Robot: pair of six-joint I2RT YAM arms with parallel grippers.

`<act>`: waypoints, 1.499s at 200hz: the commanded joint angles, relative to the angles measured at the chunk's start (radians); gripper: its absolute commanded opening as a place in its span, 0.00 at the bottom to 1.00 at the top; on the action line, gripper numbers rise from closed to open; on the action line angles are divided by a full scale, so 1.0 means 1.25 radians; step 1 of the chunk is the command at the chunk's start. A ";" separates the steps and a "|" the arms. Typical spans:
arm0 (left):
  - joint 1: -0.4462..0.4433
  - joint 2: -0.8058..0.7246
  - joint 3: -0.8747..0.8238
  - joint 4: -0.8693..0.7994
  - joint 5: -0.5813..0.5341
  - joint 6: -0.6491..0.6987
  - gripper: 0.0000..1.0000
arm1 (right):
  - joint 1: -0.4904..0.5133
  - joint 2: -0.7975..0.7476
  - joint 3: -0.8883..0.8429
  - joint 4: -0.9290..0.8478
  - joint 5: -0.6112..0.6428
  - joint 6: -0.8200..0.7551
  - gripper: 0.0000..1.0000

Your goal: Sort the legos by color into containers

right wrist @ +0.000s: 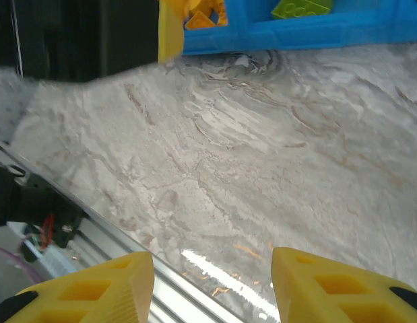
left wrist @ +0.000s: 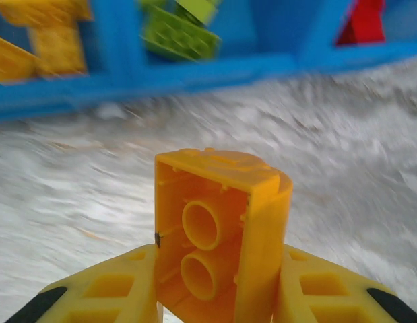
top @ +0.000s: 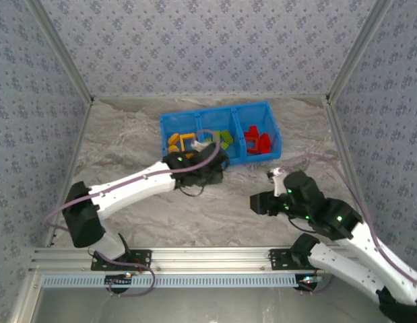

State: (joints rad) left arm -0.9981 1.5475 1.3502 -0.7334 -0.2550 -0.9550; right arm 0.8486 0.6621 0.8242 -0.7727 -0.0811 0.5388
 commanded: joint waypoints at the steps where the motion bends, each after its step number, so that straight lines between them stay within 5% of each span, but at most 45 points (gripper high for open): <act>1: 0.084 -0.003 -0.020 -0.027 0.021 0.074 0.29 | 0.121 0.102 0.042 0.123 0.165 -0.029 0.52; 65: 0.266 0.180 0.150 -0.094 -0.007 0.093 0.29 | 0.210 0.274 0.090 0.236 0.263 0.020 0.52; 154: 0.317 0.441 0.391 -0.246 -0.156 -0.012 0.28 | 0.212 0.226 0.046 0.228 0.261 0.043 0.52; 207: 0.338 0.582 0.565 -0.341 -0.158 -0.002 0.40 | 0.211 0.218 0.033 0.231 0.256 0.047 0.52; 300: 0.337 0.554 0.614 -0.379 -0.184 -0.001 0.50 | 0.251 0.190 0.018 0.339 0.226 -0.064 0.58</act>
State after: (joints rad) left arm -0.5770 2.2993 2.0880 -1.1606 -0.4553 -0.9550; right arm 1.1324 0.9039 0.8532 -0.4370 0.2092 0.5404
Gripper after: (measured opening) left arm 0.489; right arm 0.576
